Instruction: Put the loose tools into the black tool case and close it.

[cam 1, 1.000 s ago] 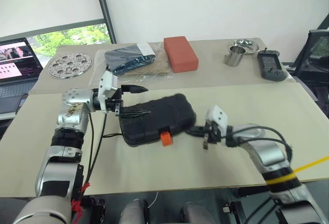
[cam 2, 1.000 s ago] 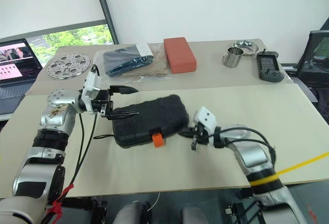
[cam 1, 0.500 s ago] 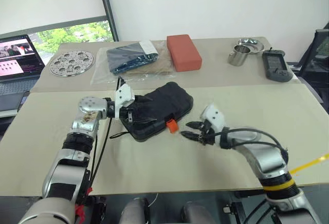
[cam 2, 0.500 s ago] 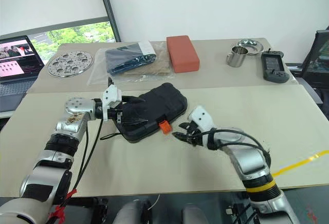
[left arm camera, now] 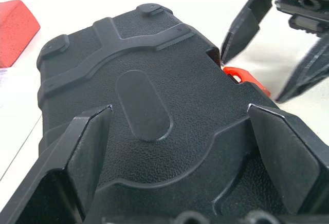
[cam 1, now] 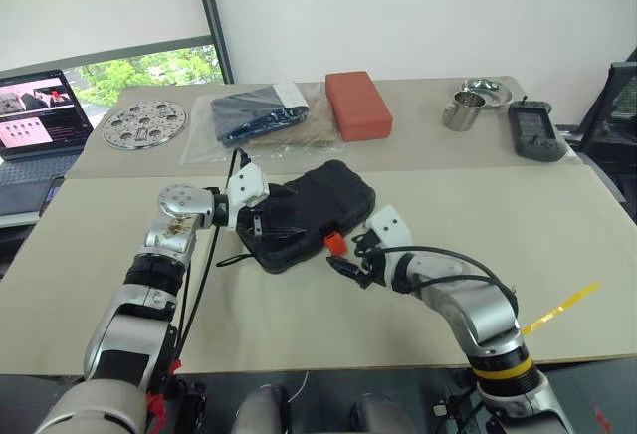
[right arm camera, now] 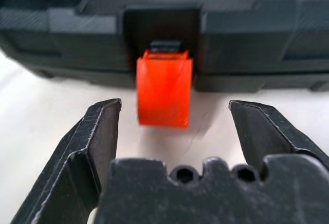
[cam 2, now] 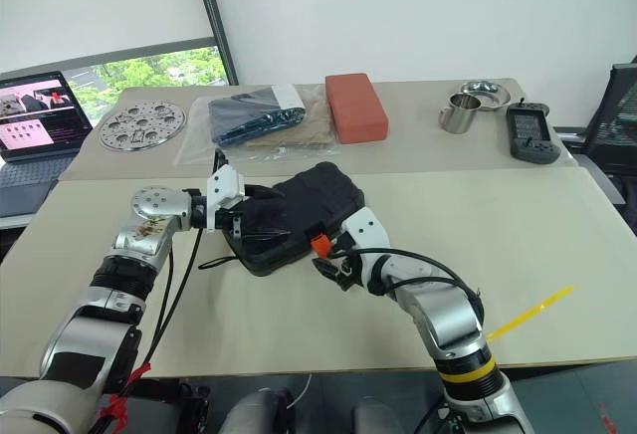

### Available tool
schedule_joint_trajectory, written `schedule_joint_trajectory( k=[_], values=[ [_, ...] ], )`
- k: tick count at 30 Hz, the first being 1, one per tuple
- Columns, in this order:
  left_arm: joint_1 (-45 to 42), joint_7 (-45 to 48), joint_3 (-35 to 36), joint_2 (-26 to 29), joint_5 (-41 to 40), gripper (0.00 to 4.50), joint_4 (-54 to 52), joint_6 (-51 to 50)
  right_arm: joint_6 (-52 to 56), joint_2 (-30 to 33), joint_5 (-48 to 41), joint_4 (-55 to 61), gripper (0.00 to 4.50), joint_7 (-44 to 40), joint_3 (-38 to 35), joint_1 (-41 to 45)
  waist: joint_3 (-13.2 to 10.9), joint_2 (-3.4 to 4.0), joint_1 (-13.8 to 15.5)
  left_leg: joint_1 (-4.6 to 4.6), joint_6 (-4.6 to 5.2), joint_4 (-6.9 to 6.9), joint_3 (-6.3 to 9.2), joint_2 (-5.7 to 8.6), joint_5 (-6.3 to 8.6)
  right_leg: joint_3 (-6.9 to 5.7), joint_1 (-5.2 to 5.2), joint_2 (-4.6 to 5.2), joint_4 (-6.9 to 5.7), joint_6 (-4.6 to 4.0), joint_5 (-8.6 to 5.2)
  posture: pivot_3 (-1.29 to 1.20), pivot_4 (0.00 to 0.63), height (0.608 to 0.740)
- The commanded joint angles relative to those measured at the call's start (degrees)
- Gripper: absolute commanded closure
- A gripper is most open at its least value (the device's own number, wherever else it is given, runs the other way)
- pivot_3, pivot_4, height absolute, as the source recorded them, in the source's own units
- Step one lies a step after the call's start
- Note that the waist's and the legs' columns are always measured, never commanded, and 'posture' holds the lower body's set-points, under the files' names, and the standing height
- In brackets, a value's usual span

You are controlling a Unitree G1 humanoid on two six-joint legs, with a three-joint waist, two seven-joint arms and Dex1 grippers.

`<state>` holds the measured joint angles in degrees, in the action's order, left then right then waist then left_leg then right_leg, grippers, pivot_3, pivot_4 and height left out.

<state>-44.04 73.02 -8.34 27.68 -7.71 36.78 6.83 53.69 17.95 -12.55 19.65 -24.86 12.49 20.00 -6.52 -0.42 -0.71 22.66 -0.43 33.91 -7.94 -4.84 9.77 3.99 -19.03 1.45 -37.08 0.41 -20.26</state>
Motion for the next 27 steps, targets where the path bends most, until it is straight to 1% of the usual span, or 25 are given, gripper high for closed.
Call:
schedule_joint_trajectory(
  k=[1, 2, 4, 5, 11, 21, 27],
  values=[
    [1.2, -0.4, -2.2, 0.1, 3.1, 0.00, 1.5, -0.3, -0.6, 0.0, -0.1, 1.2, 2.00, 0.2, -0.2, 1.2, 0.0, 0.00, 0.0, 0.00, 0.01, 0.00, -0.01, 0.00, 0.01, 0.00, 0.00, 0.00, 0.00, 0.00, 0.00, 0.00, 0.150, 0.740],
    [1.1, -0.4, -2.2, 0.1, 3.1, 0.00, 1.7, -0.3, -0.6, 0.1, 0.0, 1.2, 2.29, 0.1, 0.0, 1.2, 0.0, 0.00, 0.0, 0.00, 0.01, 0.00, -0.01, 0.00, 0.01, 0.00, 0.00, 0.00, 0.00, 0.00, 0.00, 0.00, 0.150, 0.740],
    [1.1, -0.5, -2.2, 0.0, 3.0, 0.00, 1.8, -0.2, -0.3, 0.2, -0.1, 1.2, 3.07, 0.0, 0.4, 1.3, 0.0, 0.00, 0.0, 0.00, 0.01, 0.00, 0.00, 0.00, 0.00, 0.00, 0.00, 0.00, 0.00, 0.00, 0.00, 0.00, 0.150, 0.740],
    [1.1, -0.6, -2.3, 0.0, 3.0, 0.00, 1.8, -0.2, -0.2, 0.2, -0.1, 1.3, 3.32, -0.1, 0.6, 1.3, 0.0, 0.00, 0.0, 0.00, 0.01, 0.00, 0.00, 0.00, 0.00, 0.00, 0.01, 0.00, 0.00, 0.00, 0.00, 0.00, 0.150, 0.740],
    [1.3, -0.8, -2.2, -0.1, 2.8, 0.00, 1.4, -0.3, 0.1, 0.3, -0.3, 2.6, 3.37, -0.1, 0.8, 1.1, 0.0, -0.01, 0.0, 0.01, 0.02, 0.00, 0.02, 0.00, 0.01, -0.01, 0.01, 0.00, 0.00, 0.00, 0.00, 0.00, 0.150, 0.740],
    [2.0, -0.7, -2.3, -0.1, 2.7, 0.00, 0.8, -0.6, 1.7, 1.5, -0.4, 9.0, 3.37, 1.3, -1.3, 1.1, 0.0, -0.01, 0.1, 0.14, 0.03, 0.01, 0.06, 0.02, 0.02, -0.01, -0.07, 0.01, 0.04, 0.00, 0.00, 0.00, 0.150, 0.740],
    [1.4, -0.6, -2.4, -0.6, 2.7, 0.00, 1.3, -0.4, 0.1, 0.6, 0.4, 7.5, 3.37, 2.3, -0.9, 2.2, 0.0, -0.01, 0.1, 0.15, 0.04, 0.00, 0.07, 0.02, 0.02, -0.02, -0.06, 0.01, 0.05, 0.00, 0.00, 0.00, 0.150, 0.740]
  ],
)
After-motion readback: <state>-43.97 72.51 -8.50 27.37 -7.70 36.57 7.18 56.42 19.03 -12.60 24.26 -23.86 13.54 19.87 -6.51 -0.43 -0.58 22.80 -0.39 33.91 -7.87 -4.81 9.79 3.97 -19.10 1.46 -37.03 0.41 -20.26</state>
